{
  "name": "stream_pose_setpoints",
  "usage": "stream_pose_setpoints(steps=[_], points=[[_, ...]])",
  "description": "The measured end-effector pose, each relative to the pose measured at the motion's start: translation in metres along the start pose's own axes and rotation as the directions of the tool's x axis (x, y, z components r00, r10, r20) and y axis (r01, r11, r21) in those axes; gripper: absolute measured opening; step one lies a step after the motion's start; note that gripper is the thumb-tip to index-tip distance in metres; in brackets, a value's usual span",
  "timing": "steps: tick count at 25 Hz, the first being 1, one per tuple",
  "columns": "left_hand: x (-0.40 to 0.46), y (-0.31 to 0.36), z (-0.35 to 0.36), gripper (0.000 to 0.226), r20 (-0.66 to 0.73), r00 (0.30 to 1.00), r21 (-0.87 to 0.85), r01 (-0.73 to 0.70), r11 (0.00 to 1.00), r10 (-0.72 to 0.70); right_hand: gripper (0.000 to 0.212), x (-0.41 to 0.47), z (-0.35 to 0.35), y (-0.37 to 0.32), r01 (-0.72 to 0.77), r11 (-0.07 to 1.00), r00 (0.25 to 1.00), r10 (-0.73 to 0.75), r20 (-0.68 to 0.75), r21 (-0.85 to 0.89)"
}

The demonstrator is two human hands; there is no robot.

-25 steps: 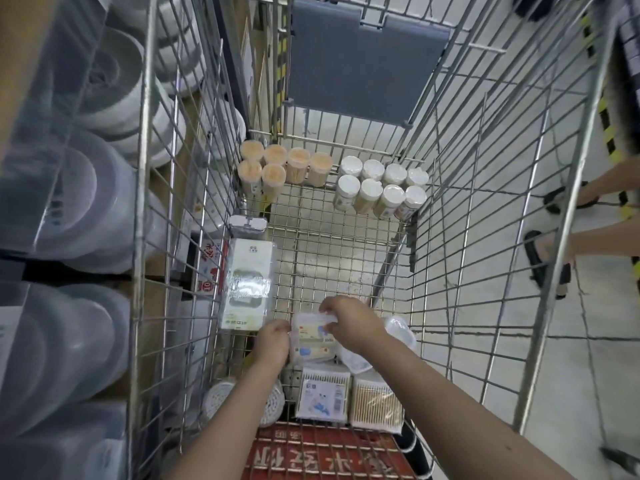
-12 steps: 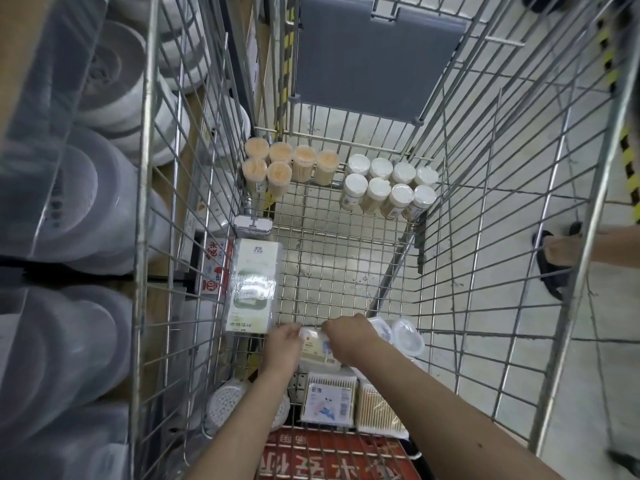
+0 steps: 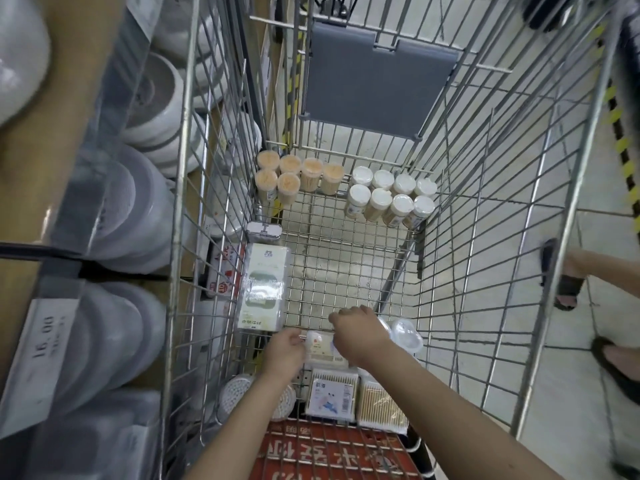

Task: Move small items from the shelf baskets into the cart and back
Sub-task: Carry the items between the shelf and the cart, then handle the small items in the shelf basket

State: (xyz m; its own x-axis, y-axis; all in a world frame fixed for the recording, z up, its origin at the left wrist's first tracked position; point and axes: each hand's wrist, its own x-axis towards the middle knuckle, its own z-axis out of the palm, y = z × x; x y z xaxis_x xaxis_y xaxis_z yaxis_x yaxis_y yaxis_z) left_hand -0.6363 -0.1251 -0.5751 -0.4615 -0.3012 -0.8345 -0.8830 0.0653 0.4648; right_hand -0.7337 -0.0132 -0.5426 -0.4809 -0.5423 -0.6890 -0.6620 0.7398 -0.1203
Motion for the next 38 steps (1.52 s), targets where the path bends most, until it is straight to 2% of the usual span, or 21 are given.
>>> stream_pose_setpoints(steps=[4, 8, 12, 16, 21, 24, 26, 30, 36, 38], points=[[-0.054, 0.016, -0.027, 0.029, 0.01, 0.988, 0.168, -0.156, 0.973, 0.157, 0.039, -0.053, -0.032, 0.002, 0.015, 0.983, 0.986, 0.016, -0.165, 0.185], [-0.136, 0.031, -0.056, 0.038, -0.083, 0.944, 0.407, -0.259, 0.876, 0.318, 0.036, -0.125, -0.053, 0.006, 0.052, 0.95, 0.966, 0.03, -0.255, 0.309], [-0.233, 0.041, -0.066, 0.041, -0.151, 0.858, 0.576, -0.328, 0.749, 0.491, 0.034, -0.195, -0.059, 0.008, 0.135, 0.96, 0.953, -0.058, -0.298, 0.244], [-0.327, 0.019, -0.049, 0.035, -0.317, 0.79, 0.554, -0.296, 0.778, 0.525, 0.034, -0.263, -0.057, 0.005, 0.254, 0.955, 0.919, -0.189, -0.347, 0.152], [-0.439, -0.061, -0.014, 0.029, -0.55, 0.758, 0.287, -0.221, 0.932, 0.349, 0.033, -0.338, -0.047, -0.025, 0.429, 0.901, 0.877, -0.401, -0.264, 0.058], [-0.51, -0.12, 0.009, 0.03, -0.717, 0.682, 0.092, -0.113, 0.989, 0.144, 0.034, -0.381, -0.038, -0.061, 0.569, 0.822, 0.811, -0.559, -0.172, 0.011], [-0.551, -0.156, 0.026, 0.03, -0.796, 0.605, -0.008, -0.074, 0.997, 0.038, 0.03, -0.408, -0.035, -0.088, 0.667, 0.745, 0.738, -0.662, -0.131, -0.007], [-0.632, -0.209, 0.057, 0.03, -0.891, 0.431, -0.164, -0.018, 0.986, -0.14, 0.026, -0.466, -0.028, -0.155, 0.833, 0.547, 0.546, -0.837, -0.043, -0.081], [-0.747, -0.305, 0.112, 0.025, -0.901, 0.214, -0.382, 0.017, 0.924, -0.376, 0.025, -0.569, 0.016, -0.271, 0.97, 0.219, 0.228, -0.97, 0.081, -0.104], [-0.789, -0.343, 0.129, 0.029, -0.874, 0.153, -0.465, 0.017, 0.885, -0.462, 0.031, -0.611, 0.042, -0.31, 0.986, 0.138, 0.148, -0.983, 0.104, -0.096]])
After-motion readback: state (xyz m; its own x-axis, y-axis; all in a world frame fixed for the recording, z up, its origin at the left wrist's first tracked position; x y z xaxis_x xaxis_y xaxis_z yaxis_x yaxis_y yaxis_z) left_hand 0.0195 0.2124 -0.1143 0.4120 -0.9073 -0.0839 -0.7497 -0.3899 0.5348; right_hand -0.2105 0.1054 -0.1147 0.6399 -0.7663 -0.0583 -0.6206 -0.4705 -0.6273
